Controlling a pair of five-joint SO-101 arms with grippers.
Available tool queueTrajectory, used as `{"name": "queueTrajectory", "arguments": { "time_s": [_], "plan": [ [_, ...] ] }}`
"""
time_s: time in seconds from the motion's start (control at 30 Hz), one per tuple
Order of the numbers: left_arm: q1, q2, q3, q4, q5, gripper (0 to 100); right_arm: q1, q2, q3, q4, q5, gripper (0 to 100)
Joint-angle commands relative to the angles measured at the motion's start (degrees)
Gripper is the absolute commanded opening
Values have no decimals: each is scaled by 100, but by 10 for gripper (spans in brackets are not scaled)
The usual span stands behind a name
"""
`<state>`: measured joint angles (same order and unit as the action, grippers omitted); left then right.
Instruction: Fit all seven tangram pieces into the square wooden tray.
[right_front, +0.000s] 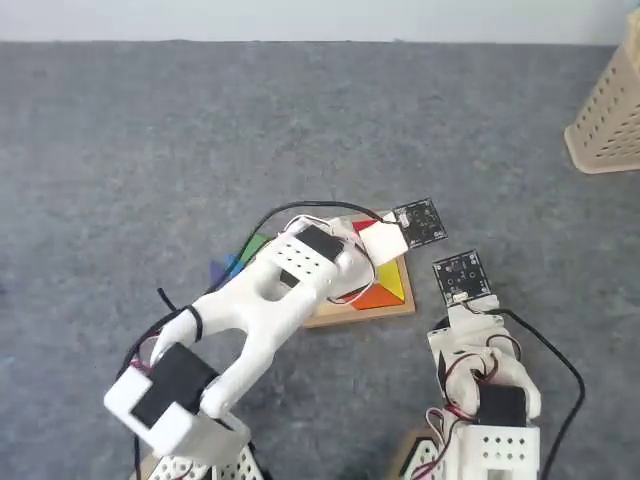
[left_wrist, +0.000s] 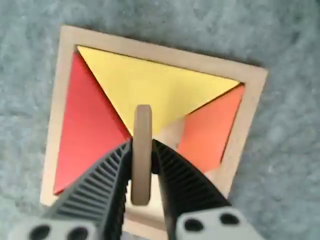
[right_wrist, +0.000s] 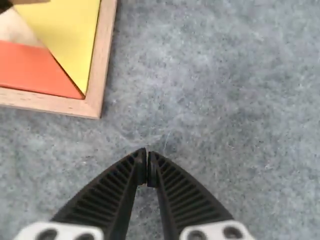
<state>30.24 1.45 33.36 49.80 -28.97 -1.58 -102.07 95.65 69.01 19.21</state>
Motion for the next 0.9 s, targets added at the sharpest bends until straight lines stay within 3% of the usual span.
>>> {"name": "queueTrajectory", "arguments": {
  "time_s": [0.0, 0.13, 0.27, 0.53, 0.73, 0.87],
  "plan": [
    [35, 0, -31, -105, -290, 13, 66, 48, 88, 31, 62, 6],
    [-141, 0, -57, -105, -299, 21, 66, 48, 88, 31, 62, 6],
    [-404, 0, -57, -105, -290, 111, 66, 48, 88, 31, 62, 6],
    [-501, 0, -4, -413, -281, 106, 66, 48, 88, 31, 62, 6],
    [-527, -387, -101, 123, -246, 104, 66, 48, 88, 31, 62, 6],
    [-862, -1248, -66, 466, 325, 104, 66, 48, 88, 31, 62, 6]
  ]
}}
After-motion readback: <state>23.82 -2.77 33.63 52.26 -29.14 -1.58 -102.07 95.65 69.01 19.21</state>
